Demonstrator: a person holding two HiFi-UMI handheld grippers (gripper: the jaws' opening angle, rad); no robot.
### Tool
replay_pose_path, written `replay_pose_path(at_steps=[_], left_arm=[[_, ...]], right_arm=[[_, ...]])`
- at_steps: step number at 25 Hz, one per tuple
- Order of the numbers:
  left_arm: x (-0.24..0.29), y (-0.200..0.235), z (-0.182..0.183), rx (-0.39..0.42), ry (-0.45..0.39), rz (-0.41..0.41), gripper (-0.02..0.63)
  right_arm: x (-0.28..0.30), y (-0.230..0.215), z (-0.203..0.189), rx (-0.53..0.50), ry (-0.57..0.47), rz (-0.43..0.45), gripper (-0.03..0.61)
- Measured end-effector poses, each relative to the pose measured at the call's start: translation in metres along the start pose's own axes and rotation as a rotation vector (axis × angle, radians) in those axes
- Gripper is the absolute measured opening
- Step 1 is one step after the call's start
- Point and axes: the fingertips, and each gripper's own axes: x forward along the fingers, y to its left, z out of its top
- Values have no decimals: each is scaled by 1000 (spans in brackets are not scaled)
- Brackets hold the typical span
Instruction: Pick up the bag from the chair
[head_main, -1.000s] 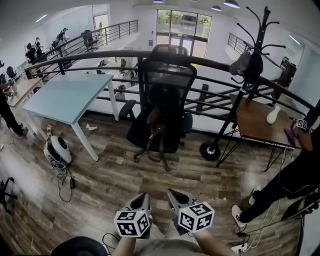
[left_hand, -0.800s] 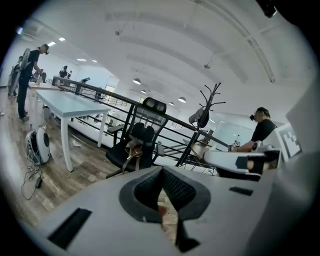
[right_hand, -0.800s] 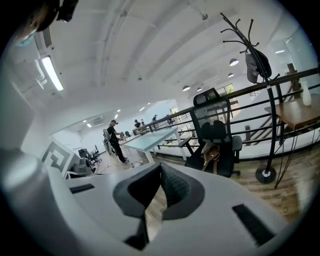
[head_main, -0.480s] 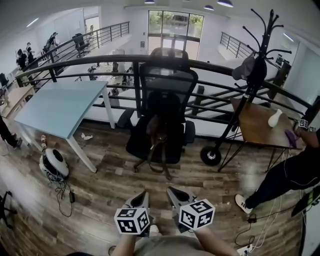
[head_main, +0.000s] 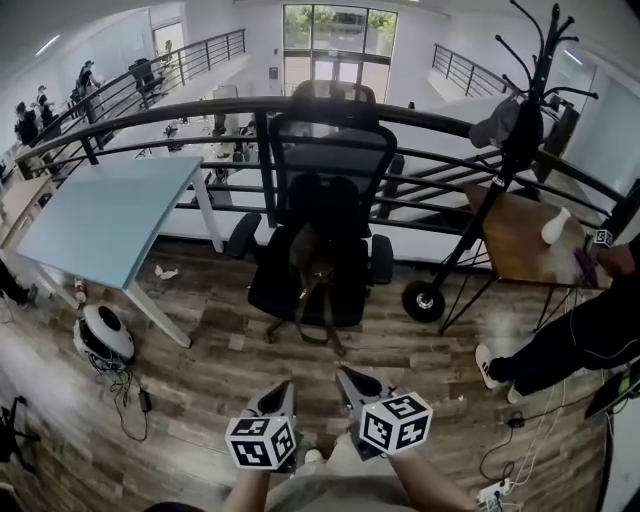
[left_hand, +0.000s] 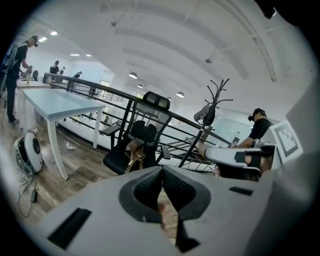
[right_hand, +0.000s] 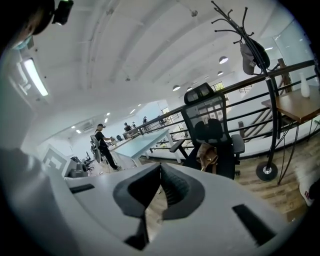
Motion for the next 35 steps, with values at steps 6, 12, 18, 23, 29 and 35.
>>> replay_pose_path(at_steps=[6, 12, 18, 23, 29, 35], left_arm=[[40, 5, 12, 6, 27, -14, 3], [88, 13, 50, -14, 11, 22, 3], [132, 20, 85, -63, -35, 65, 3], [168, 19, 98, -80, -36, 100, 3], [205, 25, 97, -111, -39, 140, 3], [231, 36, 86, -158, -14, 161, 3]], right_arm=[[32, -35, 18, -6, 17, -26, 0], [71, -73, 56, -11, 31, 9, 0], [101, -105, 95, -43, 25, 45, 0], [119, -135, 115, -52, 37, 69, 0], [135, -171, 129, -61, 26, 62, 0], [155, -192, 127, -67, 66, 70, 0]])
